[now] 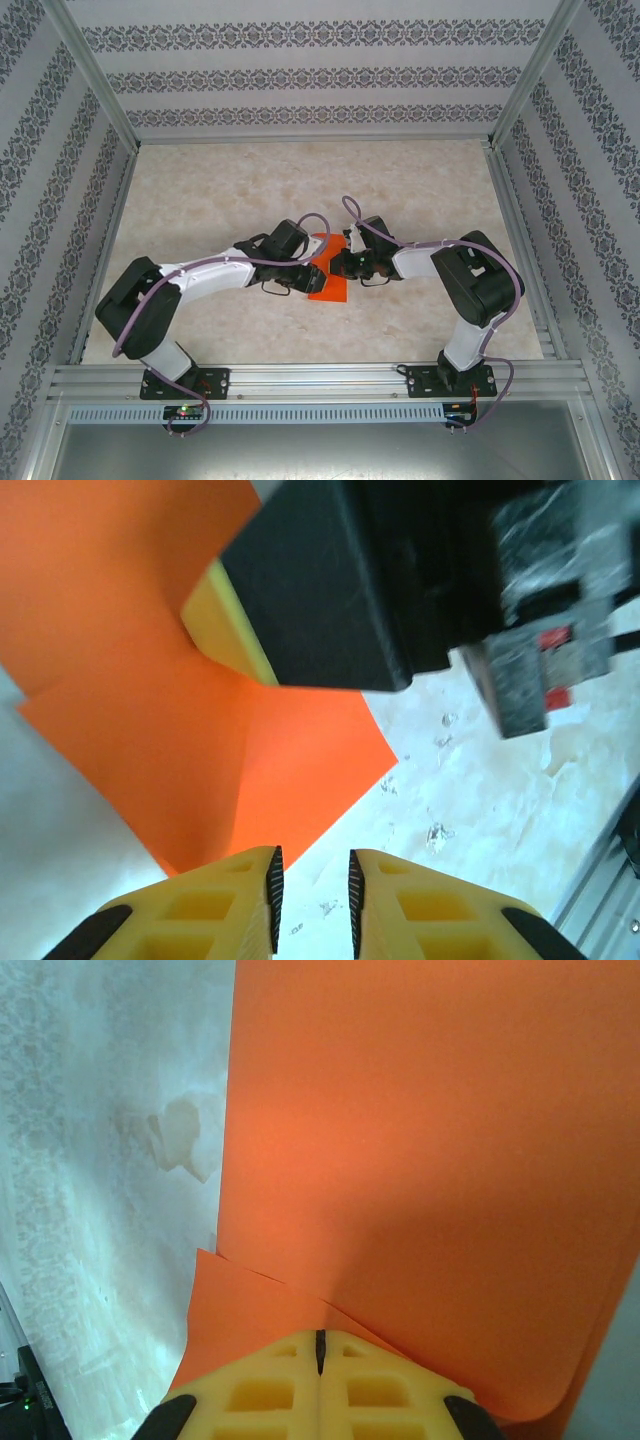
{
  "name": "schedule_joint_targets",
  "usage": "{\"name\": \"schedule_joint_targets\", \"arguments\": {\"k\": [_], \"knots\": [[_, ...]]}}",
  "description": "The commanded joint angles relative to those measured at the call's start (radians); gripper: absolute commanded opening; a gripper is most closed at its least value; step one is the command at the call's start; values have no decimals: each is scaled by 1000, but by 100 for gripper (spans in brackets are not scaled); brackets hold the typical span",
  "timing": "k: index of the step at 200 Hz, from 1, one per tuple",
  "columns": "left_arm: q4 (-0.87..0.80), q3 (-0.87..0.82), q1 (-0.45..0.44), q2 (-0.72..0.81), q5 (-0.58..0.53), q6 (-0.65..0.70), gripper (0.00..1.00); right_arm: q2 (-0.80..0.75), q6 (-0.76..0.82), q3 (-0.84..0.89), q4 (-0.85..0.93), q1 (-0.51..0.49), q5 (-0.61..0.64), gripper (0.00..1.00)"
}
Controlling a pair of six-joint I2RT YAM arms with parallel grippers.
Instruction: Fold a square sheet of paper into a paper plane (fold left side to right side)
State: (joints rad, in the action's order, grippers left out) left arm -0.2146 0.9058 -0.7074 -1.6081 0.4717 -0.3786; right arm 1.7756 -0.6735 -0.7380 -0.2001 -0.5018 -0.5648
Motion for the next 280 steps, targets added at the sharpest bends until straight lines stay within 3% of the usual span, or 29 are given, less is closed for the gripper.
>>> {"name": "schedule_joint_targets", "arguments": {"k": [1,27,165,280], "knots": [[81,-12,-1,-40,96,-39,27,13,31,-1,77,-7,49,0],[102,-15,-1,-90,123,-43,26,13,34,-4,87,-7,49,0],[88,-56,-1,-136,12,-40,26,8,59,-9,125,-7,54,0],[129,-207,21,-9,-14,-109,16,5,68,-8,136,-2,59,0]]}}
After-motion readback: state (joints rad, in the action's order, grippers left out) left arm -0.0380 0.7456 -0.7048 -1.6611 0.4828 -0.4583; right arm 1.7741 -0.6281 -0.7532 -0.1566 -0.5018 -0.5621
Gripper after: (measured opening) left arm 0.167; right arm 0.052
